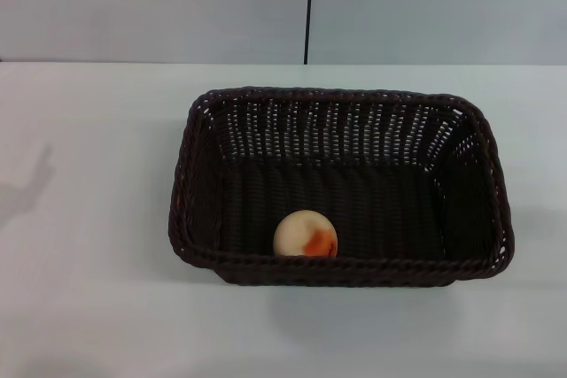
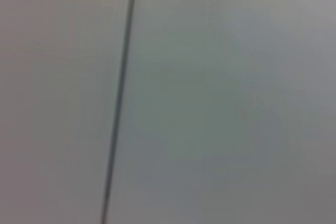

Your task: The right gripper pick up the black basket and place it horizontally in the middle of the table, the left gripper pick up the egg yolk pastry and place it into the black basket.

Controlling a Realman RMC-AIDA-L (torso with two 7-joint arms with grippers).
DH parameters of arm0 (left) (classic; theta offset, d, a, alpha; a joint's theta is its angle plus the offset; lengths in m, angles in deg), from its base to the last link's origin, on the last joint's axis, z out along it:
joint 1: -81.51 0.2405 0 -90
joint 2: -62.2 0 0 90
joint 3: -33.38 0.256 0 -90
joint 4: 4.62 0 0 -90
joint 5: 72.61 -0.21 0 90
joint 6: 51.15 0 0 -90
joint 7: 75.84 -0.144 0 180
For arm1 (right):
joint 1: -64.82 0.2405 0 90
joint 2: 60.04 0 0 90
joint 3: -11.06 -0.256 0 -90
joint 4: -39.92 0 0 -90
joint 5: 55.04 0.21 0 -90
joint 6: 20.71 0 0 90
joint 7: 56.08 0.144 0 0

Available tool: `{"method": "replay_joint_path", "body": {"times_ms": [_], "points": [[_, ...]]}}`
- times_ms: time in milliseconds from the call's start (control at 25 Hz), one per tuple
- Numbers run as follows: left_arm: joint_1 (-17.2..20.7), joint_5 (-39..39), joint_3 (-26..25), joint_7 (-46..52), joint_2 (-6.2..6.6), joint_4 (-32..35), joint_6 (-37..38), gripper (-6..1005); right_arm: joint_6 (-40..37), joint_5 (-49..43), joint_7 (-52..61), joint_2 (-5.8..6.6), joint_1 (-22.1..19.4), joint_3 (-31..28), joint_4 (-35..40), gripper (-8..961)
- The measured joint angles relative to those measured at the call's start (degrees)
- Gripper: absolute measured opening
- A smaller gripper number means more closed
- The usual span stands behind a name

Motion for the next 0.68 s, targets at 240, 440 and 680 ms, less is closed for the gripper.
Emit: {"method": "replay_joint_path", "body": {"times_ms": [240,440,680], "points": [[0.56,-0.02,0.17,0.34,0.28,2.36,1.19,813,0.02,-0.29,0.16,-0.01,0.16,0.19,-0.56,610],[0.63,-0.02,-0.1,0.3,0.25,2.68,1.04,813,0.6,-0.29,0.15,0.26,0.49,0.19,-0.47,609],[0.27,-0.22,0.12,0.31,0.62,2.93,0.93,813,0.62,-0.26,0.01,0.3,0.12,0.04,-0.43,609]]}}
